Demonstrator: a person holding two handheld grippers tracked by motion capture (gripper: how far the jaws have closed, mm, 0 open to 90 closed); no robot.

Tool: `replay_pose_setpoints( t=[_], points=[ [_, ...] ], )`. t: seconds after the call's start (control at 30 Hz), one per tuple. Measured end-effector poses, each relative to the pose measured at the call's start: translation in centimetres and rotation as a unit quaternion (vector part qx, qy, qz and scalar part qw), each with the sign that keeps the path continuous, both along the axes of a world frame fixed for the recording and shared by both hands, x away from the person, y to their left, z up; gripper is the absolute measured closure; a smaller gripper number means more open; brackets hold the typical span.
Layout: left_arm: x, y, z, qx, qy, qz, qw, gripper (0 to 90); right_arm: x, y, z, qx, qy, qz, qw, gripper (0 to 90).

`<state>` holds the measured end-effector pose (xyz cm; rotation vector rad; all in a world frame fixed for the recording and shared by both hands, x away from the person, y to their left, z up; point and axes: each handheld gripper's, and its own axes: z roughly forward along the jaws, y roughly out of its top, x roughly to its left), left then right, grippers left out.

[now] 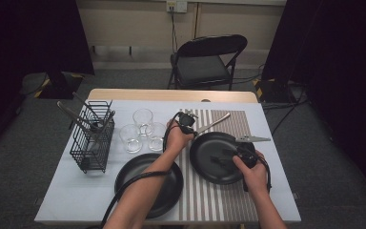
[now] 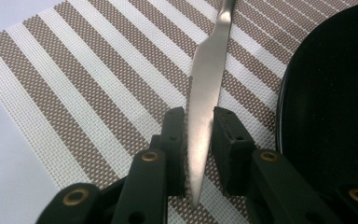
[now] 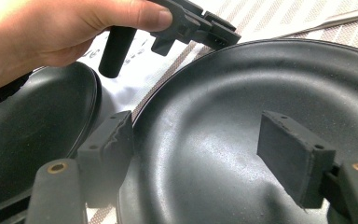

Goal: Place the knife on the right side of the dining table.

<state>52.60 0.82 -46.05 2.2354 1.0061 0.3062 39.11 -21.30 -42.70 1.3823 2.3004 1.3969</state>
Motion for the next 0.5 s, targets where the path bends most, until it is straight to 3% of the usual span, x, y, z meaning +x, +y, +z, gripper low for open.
replay_pose_setpoints(
  t=[0.27,0.5],
  points=[
    [0.06,0.16,0.04,-0.002,0.006,0.0,1.0,76.1,0.0,0.13,0.04,0.0,-0.001,0.001,1.0,26.1],
    [0.34,-0.15,-0.04,-0.004,-0.001,-0.002,1.0,76.1,0.0,0.09,0.05,0.001,-0.001,0.0,1.0,26.1]
  ],
)
